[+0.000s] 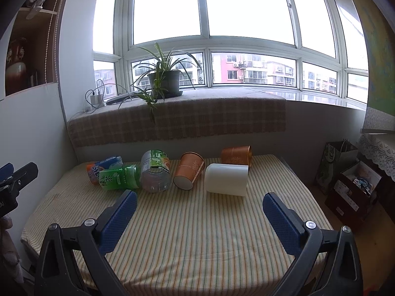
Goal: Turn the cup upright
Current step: 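Move the right gripper toward the green tea bottle lying on the table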
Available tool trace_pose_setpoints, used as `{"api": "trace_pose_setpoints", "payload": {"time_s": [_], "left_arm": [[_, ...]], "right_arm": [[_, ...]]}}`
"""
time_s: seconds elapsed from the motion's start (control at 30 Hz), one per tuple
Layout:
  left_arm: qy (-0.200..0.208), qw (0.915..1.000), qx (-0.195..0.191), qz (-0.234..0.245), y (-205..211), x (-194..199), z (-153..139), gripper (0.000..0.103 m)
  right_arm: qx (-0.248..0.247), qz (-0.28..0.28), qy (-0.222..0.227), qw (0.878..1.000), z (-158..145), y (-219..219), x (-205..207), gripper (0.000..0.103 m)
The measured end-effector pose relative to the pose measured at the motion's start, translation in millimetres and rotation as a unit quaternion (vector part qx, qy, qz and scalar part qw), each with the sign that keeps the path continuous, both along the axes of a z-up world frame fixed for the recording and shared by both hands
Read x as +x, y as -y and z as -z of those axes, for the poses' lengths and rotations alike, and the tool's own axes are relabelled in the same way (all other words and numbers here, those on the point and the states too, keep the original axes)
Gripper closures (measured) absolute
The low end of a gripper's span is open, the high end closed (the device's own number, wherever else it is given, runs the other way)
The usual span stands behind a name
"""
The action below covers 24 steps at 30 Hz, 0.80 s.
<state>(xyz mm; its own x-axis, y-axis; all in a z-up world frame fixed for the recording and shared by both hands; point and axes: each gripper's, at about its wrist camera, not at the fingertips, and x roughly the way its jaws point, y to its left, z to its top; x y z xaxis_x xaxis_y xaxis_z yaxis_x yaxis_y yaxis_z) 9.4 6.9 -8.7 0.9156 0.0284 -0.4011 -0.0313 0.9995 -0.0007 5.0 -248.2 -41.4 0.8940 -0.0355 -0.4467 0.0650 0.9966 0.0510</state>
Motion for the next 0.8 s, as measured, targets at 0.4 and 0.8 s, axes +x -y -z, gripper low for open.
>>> {"api": "trace_pose_setpoints", "payload": {"time_s": [0.4,0.8], "left_arm": [[-0.01,0.9999,0.007,-0.005,-0.8,14.7,3.4,0.0],[-0.016,0.9998,0.009,0.001,8.2,17.5,5.6,0.0]], "right_arm": [[0.008,-0.011,-0.008,1.0,4.8,-3.3,15.2,0.0],[0.011,-0.017,-0.012,1.0,5.6,0.2,17.0,0.0]]}}
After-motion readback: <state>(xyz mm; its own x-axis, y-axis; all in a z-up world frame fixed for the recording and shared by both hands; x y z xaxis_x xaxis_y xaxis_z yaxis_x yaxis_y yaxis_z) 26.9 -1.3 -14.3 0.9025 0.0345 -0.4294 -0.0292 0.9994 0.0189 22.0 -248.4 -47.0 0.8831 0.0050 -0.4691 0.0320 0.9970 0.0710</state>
